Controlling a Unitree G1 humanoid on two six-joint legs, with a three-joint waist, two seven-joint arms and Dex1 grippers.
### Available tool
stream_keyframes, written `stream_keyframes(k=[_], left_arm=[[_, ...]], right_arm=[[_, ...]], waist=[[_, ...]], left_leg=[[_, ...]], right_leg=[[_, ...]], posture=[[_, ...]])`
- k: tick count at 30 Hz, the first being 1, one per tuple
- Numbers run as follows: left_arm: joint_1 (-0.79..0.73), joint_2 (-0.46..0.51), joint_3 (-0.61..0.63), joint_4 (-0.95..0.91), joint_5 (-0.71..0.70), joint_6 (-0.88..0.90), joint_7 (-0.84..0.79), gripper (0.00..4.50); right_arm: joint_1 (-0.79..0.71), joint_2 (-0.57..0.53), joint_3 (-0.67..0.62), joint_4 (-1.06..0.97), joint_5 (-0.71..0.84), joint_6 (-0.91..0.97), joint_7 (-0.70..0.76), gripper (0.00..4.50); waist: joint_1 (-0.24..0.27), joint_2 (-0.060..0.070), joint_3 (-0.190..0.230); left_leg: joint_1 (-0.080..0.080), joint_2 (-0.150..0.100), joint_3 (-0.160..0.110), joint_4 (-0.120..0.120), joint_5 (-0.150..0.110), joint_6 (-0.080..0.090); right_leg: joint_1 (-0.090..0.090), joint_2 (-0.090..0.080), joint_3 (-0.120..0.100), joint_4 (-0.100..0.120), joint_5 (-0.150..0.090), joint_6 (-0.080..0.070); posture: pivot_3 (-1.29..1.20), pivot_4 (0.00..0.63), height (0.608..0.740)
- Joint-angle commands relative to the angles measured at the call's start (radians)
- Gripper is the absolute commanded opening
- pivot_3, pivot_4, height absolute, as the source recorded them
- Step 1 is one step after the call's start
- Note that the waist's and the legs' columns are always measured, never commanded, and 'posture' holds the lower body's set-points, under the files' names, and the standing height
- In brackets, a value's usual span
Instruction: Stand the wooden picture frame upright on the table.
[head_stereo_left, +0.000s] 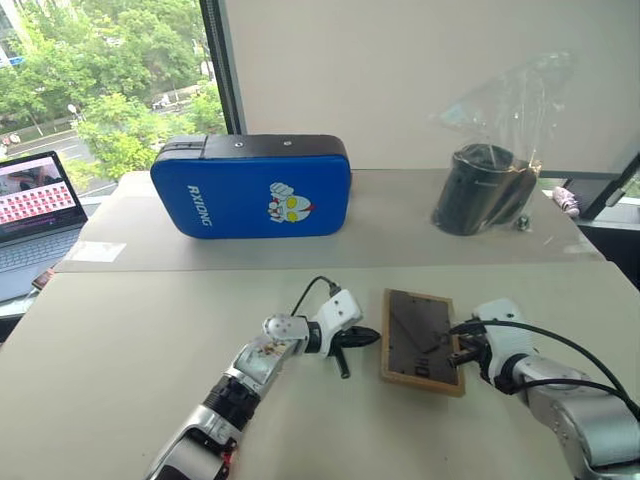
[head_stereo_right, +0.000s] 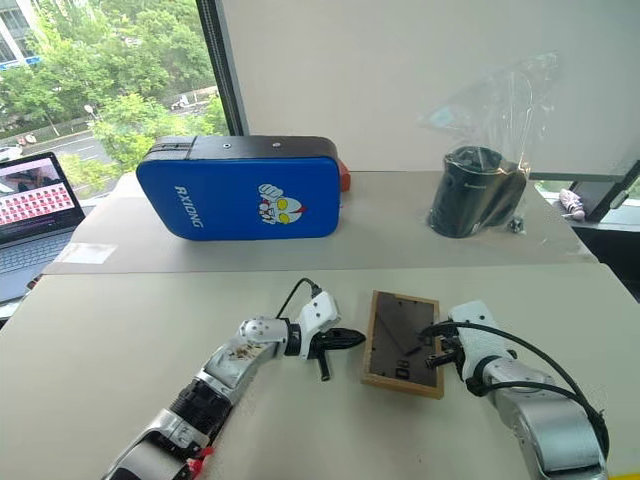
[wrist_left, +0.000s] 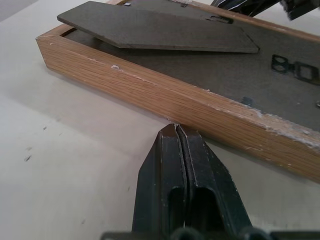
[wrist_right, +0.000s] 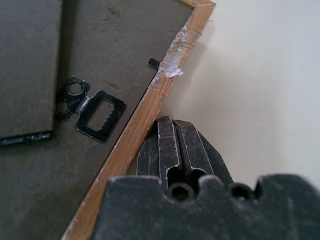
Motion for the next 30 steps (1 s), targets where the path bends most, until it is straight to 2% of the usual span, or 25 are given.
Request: stream_keyframes(k=[1,3,6,11,18,25,30], left_arm=[[0.086,0.107,0.061,-0.119,0.005,0.051,0.004,0.08],[0.143,0.17,0.099,-0.204,-0.007,0.095,0.008,0.08],[0.267,0.274,0.154,-0.357,-0.023,0.178,0.015,0.08],[0.427,0.35,0.241,-0.492,-0.052,0.264,0.06,0.08],[0.543,0.381,0.287,-0.589,-0.086,0.318,0.1,0.08],[0.56,0.392,0.289,-0.638,-0.1,0.36,0.125,0.08],[0.564,0.452,0.333,-0.658,-0.122,0.358,0.101,0.08]], right_arm=[[-0.051,0.054,0.078,-0.055,0.044,0.042,0.013,0.0],[-0.076,0.073,0.108,-0.05,0.036,0.048,0.006,0.0],[-0.131,0.114,0.182,-0.027,0.025,0.047,-0.001,0.0],[-0.178,0.158,0.283,-0.03,0.043,0.067,0.022,0.0],[-0.218,0.161,0.363,0.043,0.018,0.029,0.042,0.0],[-0.225,0.158,0.36,0.058,0.014,0.028,0.052,0.0],[-0.208,0.14,0.329,0.064,0.003,0.013,0.049,0.0]], waist=[[-0.007,0.0,0.0],[-0.024,0.0,0.0],[-0.023,0.0,0.0],[-0.024,0.0,0.0],[-0.031,-0.001,-0.001],[-0.03,-0.002,-0.001],[-0.029,-0.002,-0.001]], left_leg=[[0.0,0.001,0.0,0.0,0.0,0.0],[0.001,0.001,-0.001,0.0,0.0,0.0],[0.004,0.002,-0.002,-0.001,0.0,0.0],[0.008,0.002,-0.003,-0.002,0.0,0.001],[0.01,0.003,-0.003,-0.003,0.0,0.001],[0.01,0.003,-0.004,-0.003,0.0,0.001],[0.01,0.003,-0.004,-0.003,0.0,0.001]], right_leg=[[0.0,0.001,0.0,0.0,0.0,0.0],[0.0,0.001,0.0,0.002,0.0,-0.001],[-0.001,0.002,0.001,0.01,-0.003,-0.003],[0.0,0.003,0.0,0.015,-0.006,-0.006],[0.0,0.004,0.001,0.015,-0.006,-0.006],[0.001,0.004,0.001,0.015,-0.006,-0.007],[0.0,0.004,0.001,0.015,-0.006,-0.007]], posture=[[0.0,0.15,0.74],[0.0,0.15,0.74],[0.0,0.15,0.74],[0.0,0.15,0.74],[0.0,0.15,0.74],[0.0,0.15,0.74],[0.0,0.15,0.74]])
